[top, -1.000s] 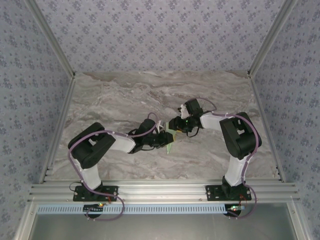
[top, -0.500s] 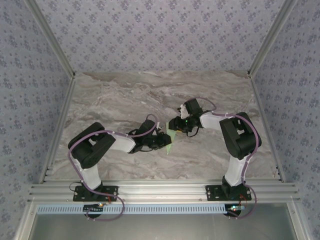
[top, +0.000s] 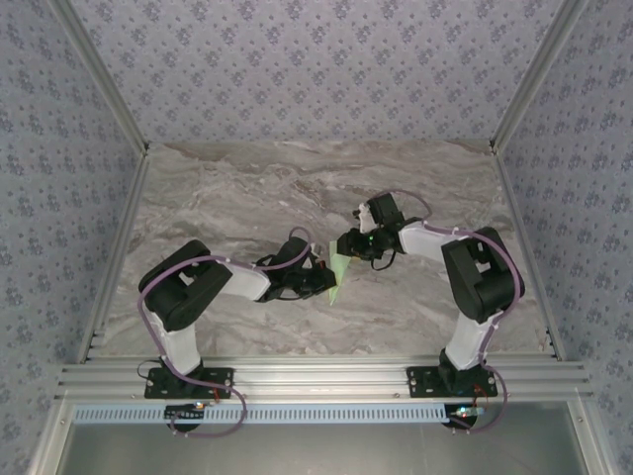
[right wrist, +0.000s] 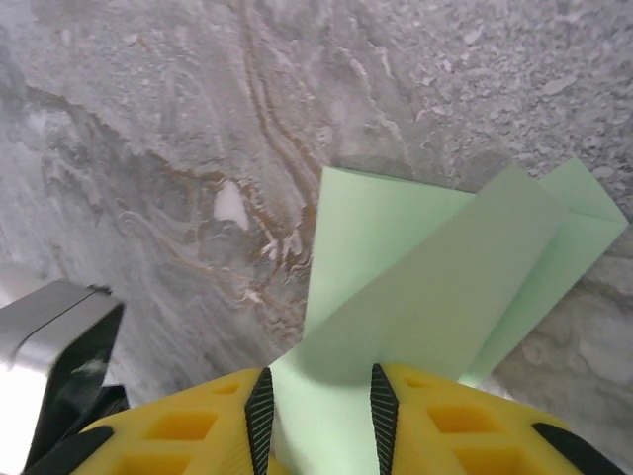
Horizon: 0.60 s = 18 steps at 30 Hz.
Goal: Fold a paper plane with a square sheet of paper (fold left side to right side)
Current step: Fold the wing for the fifth time at the center of the table.
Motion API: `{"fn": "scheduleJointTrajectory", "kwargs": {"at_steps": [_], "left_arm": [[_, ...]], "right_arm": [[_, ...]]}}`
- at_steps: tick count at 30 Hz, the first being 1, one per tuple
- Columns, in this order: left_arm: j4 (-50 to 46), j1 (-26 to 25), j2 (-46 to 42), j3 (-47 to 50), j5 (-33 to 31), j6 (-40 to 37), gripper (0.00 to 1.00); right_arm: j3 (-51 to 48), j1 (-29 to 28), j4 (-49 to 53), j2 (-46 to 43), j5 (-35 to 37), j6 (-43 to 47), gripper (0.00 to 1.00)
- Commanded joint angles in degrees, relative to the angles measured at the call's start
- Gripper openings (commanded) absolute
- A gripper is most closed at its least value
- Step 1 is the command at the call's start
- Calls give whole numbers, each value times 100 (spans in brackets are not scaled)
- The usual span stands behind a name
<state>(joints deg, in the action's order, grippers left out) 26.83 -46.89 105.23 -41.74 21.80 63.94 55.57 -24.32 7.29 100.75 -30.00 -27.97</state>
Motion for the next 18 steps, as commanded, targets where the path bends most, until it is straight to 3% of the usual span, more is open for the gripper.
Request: {"fn": "scheduleJointTrajectory", "kwargs": {"at_steps": [1,8,18], "left_arm": [[-717,-23,305,88,-409,55,1],[-745,-27,219,151,-474,36,1],[-801,-28,129,141,-510,-6,0]], "right_arm": [[-207,10,154,-491,113,98,30],[-810,-17,-70,-960,-229,134,25],[-858,-249,-701,-467,-512,-3,24]]}}
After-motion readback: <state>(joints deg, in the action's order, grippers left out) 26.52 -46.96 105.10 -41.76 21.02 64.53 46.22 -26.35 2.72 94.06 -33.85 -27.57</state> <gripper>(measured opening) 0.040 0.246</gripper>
